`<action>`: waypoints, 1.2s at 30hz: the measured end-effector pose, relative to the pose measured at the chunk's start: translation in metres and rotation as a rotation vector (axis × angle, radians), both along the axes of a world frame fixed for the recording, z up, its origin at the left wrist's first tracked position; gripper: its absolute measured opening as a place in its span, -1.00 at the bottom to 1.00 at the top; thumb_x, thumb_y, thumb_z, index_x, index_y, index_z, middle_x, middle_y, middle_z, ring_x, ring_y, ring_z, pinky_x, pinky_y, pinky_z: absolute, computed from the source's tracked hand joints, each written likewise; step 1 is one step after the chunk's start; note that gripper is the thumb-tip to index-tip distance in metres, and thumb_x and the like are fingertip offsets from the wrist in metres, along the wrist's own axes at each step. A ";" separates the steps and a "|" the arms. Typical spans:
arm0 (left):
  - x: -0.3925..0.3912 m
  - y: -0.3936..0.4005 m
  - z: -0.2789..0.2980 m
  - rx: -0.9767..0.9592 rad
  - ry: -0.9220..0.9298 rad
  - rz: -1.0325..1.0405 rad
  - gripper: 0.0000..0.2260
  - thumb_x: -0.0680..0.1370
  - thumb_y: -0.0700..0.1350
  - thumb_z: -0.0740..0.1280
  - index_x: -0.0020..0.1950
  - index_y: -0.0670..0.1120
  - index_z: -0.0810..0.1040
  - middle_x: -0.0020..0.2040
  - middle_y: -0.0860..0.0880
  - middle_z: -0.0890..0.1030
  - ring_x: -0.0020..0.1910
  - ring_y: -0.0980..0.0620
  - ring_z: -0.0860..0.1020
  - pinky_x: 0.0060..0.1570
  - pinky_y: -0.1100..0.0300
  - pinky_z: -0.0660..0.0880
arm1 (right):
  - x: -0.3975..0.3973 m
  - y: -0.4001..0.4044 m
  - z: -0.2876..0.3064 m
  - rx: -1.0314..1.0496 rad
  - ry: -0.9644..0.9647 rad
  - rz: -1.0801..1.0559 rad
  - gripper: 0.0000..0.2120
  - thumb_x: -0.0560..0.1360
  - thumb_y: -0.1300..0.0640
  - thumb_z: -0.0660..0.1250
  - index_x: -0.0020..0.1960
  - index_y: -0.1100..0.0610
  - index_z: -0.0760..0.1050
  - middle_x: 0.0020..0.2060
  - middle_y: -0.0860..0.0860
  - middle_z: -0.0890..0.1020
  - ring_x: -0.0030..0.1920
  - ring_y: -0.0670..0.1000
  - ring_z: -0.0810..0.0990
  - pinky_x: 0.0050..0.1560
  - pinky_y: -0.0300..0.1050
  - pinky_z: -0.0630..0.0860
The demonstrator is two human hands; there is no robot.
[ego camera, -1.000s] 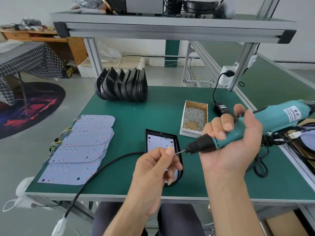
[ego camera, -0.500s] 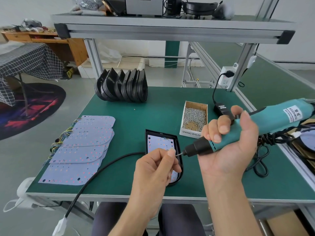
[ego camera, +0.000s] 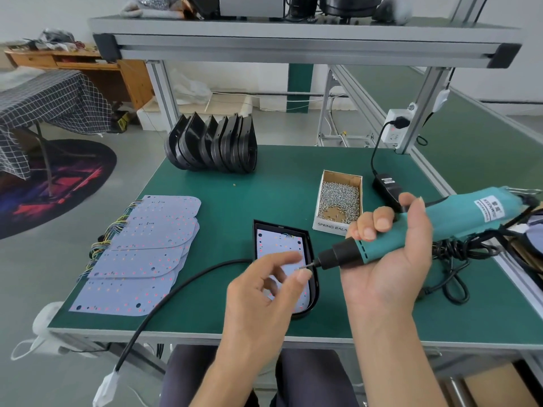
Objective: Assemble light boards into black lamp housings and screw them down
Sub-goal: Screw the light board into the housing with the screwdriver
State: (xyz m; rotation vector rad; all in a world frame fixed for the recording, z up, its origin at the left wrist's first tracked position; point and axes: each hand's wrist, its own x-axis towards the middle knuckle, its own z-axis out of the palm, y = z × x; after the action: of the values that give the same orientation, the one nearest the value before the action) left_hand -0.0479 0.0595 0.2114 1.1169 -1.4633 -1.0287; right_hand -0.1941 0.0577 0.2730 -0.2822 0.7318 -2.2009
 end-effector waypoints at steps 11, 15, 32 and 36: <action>0.024 -0.055 -0.018 0.361 -0.592 0.055 -0.61 0.47 0.26 0.42 0.06 -0.03 0.55 -0.13 0.06 0.63 -0.03 0.00 0.59 -0.04 0.06 0.50 | -0.006 -0.024 -0.033 -0.018 0.059 -0.058 -0.92 0.64 0.08 0.34 0.05 0.08 0.55 -0.40 -0.01 0.40 -0.40 -0.03 0.36 -0.34 -0.20 0.39; 0.017 -0.059 -0.025 0.463 -0.534 -0.070 -0.62 0.39 0.18 0.44 0.03 -0.06 0.54 -0.03 -0.03 0.66 -0.05 -0.10 0.65 0.00 -0.10 0.64 | 0.000 -0.026 -0.045 -0.004 0.135 -0.042 -0.82 0.60 0.11 0.35 0.12 0.16 0.43 -0.45 -0.01 0.38 -0.44 -0.02 0.33 -0.39 -0.18 0.34; 0.008 -0.056 -0.031 0.425 -0.445 0.005 -0.73 0.38 0.03 0.46 -0.06 -0.07 0.50 -0.12 -0.03 0.64 -0.12 -0.12 0.63 -0.11 -0.13 0.66 | 0.020 -0.031 -0.066 -0.007 0.313 -0.025 -0.80 0.58 0.16 0.34 -0.16 -0.09 0.60 -0.51 -0.05 0.43 -0.51 -0.06 0.39 -0.43 -0.19 0.39; 0.007 -0.057 -0.031 0.413 -0.440 0.013 -0.76 0.41 0.01 0.46 -0.05 -0.07 0.51 -0.11 -0.03 0.65 -0.11 -0.11 0.63 -0.10 -0.09 0.65 | 0.022 -0.032 -0.066 0.006 0.337 -0.022 -0.90 0.52 0.10 0.39 -0.16 -0.06 0.58 -0.51 -0.03 0.41 -0.51 -0.03 0.36 -0.43 -0.17 0.37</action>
State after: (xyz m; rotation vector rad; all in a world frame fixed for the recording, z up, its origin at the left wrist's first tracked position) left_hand -0.0407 0.0030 0.1804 1.7320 -1.6173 -1.1563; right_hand -0.1722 0.0262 0.2068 -0.6556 0.9259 -2.1957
